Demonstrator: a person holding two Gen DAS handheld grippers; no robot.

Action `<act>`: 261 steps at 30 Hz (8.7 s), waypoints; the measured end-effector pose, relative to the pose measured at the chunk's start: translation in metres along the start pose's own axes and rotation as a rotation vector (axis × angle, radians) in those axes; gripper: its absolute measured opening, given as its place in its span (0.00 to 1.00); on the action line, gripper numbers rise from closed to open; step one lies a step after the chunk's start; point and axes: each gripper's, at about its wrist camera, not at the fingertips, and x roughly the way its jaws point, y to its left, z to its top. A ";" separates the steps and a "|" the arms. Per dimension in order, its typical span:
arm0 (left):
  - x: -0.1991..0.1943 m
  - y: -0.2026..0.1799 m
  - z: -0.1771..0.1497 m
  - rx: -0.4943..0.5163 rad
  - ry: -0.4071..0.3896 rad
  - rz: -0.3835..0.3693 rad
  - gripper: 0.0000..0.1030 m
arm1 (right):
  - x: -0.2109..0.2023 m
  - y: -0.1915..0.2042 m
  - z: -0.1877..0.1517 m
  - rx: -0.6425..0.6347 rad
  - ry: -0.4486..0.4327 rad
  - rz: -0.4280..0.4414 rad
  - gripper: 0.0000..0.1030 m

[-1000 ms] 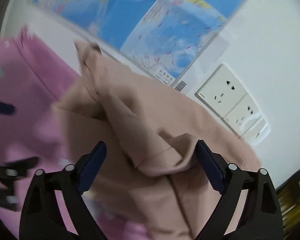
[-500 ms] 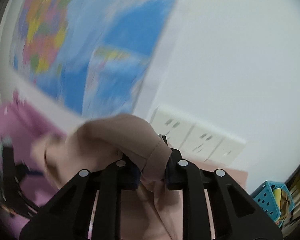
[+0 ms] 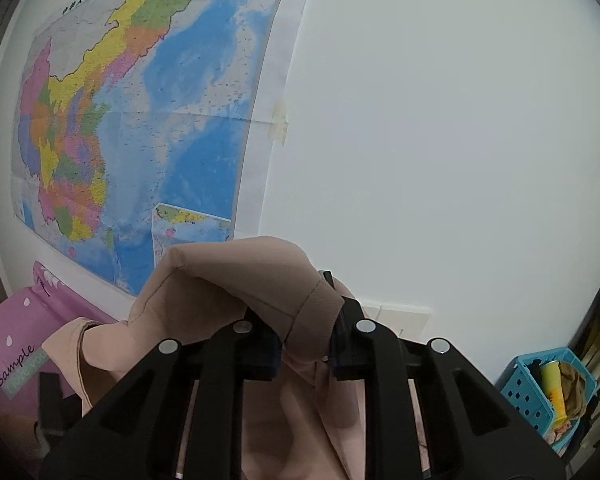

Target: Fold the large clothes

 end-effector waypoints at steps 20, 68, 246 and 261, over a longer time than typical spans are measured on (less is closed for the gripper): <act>-0.195 0.015 0.150 -0.141 -0.458 -0.135 0.10 | -0.244 -0.032 0.045 0.050 -0.314 -0.026 0.15; -0.149 0.305 -0.050 -0.543 0.411 0.543 0.62 | 0.213 0.169 -0.179 0.395 0.618 0.493 0.39; -0.229 0.096 -0.124 -0.316 0.361 0.026 0.80 | 0.028 0.248 -0.257 0.311 0.578 0.857 0.02; -0.259 0.110 -0.146 -0.351 0.345 0.153 0.90 | 0.035 0.392 -0.139 0.041 0.480 1.083 0.51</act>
